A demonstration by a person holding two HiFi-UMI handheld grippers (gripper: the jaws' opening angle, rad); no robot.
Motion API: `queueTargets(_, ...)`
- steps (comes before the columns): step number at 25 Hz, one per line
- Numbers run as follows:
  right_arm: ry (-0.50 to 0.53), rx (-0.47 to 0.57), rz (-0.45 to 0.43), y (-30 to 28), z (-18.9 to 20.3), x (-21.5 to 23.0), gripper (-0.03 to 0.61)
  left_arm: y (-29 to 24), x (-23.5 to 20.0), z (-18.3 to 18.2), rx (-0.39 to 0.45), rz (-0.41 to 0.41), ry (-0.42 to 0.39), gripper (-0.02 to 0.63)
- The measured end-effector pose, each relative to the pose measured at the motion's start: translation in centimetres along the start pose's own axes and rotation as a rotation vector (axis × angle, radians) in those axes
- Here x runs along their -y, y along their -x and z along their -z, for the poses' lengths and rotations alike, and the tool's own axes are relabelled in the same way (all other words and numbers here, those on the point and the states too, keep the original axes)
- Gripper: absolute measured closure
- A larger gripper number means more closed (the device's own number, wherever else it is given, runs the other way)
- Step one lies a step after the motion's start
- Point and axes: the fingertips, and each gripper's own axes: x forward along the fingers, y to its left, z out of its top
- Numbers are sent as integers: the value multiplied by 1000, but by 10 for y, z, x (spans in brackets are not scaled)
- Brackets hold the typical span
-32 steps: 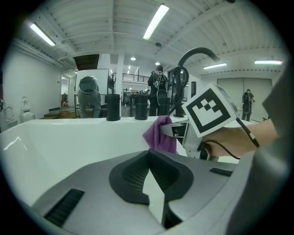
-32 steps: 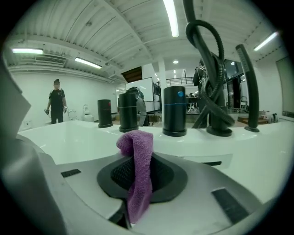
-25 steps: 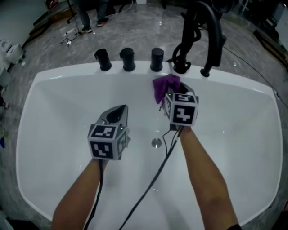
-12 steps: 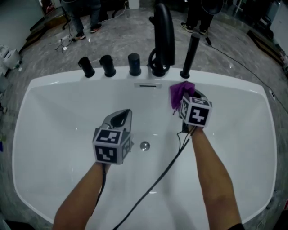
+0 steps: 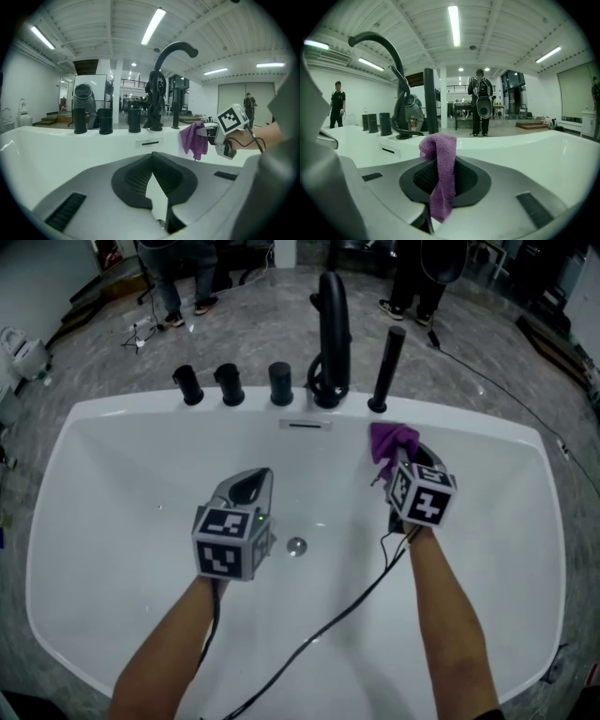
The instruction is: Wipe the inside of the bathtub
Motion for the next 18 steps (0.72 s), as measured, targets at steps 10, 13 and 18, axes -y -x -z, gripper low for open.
queueTargets(10,-10,144,-105,148,-68,-72,520,91,32,-55,61,112,27,607)
queueTargets(13,-8,180,-117,199,-94,-103,520,131,41,-85,117,169,-11,607)
queueTargets(18,-12,221,-118,281,-129,-164,520,207,42,-128,184,240,-94,607)
